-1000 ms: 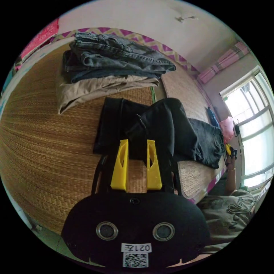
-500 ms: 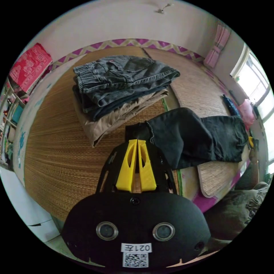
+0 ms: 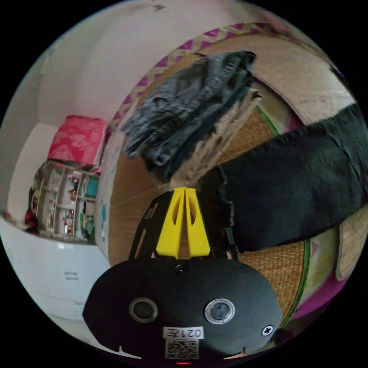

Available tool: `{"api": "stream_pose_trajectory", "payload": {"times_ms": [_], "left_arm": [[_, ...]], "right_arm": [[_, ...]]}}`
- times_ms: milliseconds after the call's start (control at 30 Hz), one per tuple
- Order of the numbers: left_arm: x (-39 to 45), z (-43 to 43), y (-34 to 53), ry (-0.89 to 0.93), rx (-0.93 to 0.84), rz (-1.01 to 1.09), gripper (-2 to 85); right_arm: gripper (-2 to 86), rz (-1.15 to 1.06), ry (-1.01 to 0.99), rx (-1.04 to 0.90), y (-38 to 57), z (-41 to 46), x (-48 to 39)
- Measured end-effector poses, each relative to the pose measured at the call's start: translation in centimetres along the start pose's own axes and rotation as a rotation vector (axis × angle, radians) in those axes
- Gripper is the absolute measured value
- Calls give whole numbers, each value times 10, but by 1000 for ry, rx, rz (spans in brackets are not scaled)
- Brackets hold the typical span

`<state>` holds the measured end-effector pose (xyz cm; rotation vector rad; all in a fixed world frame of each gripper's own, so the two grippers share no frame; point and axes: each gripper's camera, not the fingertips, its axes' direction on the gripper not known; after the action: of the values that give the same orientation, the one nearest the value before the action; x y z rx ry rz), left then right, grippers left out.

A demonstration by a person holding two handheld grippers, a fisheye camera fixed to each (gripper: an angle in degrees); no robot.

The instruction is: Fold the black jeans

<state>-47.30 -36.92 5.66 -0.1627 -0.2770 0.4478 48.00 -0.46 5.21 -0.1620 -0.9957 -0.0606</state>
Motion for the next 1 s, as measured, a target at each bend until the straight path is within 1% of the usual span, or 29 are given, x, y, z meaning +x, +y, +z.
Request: {"api": "stream_pose_trajectory", "payload": {"times_ms": [33, 67, 100, 133, 200, 267, 300, 333, 400, 467, 600, 667, 767, 833, 867, 933, 1000], "left_arm": [[-11, -10, 10, 137, 58, -35, -10], [-13, -15, 14, 222, 99, -28, -10], [-11, -23, 21, 358, 152, 20, -10], [-2, -28, 24, 360, 145, 66, -10], [15, -27, 31, 279, 129, 133, -9], [31, -11, 38, 332, 13, 221, -9], [42, 5, 46, 412, -123, 302, -9], [39, 0, 55, 389, -46, 288, -9], [30, 3, 63, 406, -91, 274, -9], [16, 6, 71, 421, -87, 218, -10], [-21, -2, 102, 263, 63, -28, -9], [-32, -5, 118, 254, 103, -126, -9], [-44, -1, 149, 396, 85, -295, -8], [-48, 12, 179, 587, 77, -500, -2], [-49, 16, 187, 633, 76, -557, 0], [-49, 31, 219, 762, 95, -792, 35], [-48, 44, 235, 868, 103, -910, 81]], "right_arm": [[58, -8, -2, -9, 1, 3, -3], [58, -12, -3, -11, 1, 4, -4], [58, -14, -8, -14, 2, 7, -6], [58, -12, -14, -14, 2, 9, -6], [58, -7, -24, -12, 3, 12, -6], [58, 1, -32, -11, 3, 15, -6], [58, 3, -41, -11, 4, 16, -7], [58, 2, -47, -14, 6, 17, -9], [58, -5, -44, -18, 8, 17, -13], [57, -10, -41, -22, 9, 16, -17], [57, -15, -42, -11, 13, 10, -23], [56, -11, -47, -3, 16, 7, -24], [56, -4, -50, 10, 22, 2, -25], [56, 6, -57, 20, 27, -2, -26], [56, 8, -58, 23, 29, -3, -26], [56, 15, -64, 29, 33, -5, -26], [56, 19, -69, 34, 35, -7, -28]]}}
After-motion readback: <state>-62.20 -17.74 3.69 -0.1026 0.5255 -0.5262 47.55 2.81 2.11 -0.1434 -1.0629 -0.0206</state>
